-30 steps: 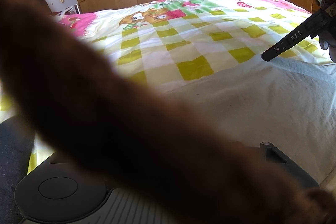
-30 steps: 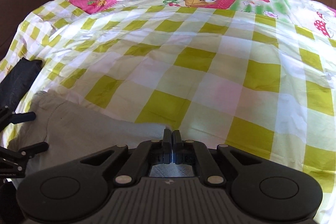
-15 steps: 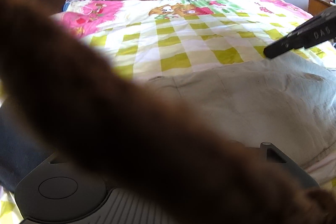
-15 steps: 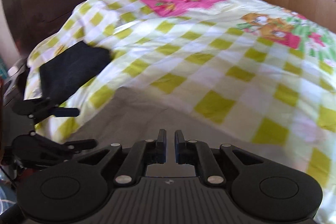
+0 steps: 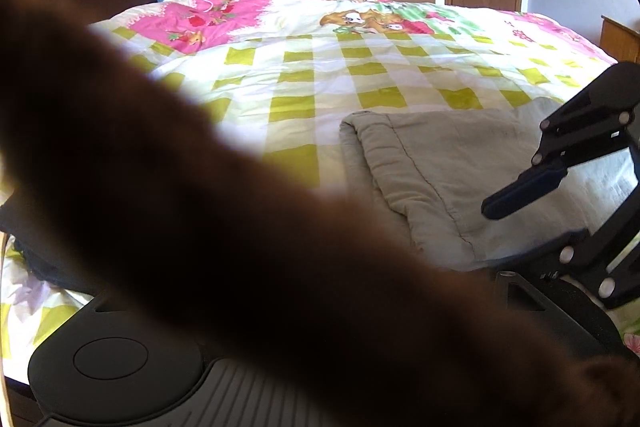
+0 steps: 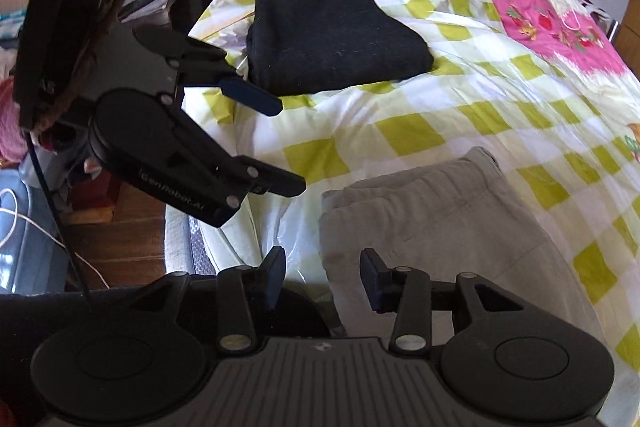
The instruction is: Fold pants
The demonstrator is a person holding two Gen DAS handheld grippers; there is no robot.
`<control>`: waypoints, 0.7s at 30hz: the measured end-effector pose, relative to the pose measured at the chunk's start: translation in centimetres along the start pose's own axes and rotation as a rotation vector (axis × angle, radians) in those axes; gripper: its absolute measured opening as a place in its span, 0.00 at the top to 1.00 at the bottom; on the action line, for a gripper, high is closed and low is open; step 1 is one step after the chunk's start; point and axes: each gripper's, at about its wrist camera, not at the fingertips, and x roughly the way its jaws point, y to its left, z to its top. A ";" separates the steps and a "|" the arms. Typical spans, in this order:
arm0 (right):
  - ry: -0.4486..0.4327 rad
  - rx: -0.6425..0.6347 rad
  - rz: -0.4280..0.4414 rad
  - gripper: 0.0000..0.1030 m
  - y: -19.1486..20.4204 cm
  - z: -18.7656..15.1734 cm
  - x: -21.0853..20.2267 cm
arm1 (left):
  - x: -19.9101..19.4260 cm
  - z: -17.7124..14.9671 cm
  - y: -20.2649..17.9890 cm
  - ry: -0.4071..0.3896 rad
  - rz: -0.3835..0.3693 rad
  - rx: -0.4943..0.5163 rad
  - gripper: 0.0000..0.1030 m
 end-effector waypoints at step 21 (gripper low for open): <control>-0.026 0.444 -0.021 0.82 -2.4 3.2 3.6 | -2.1 -0.4 2.4 -0.062 0.035 -0.036 0.25</control>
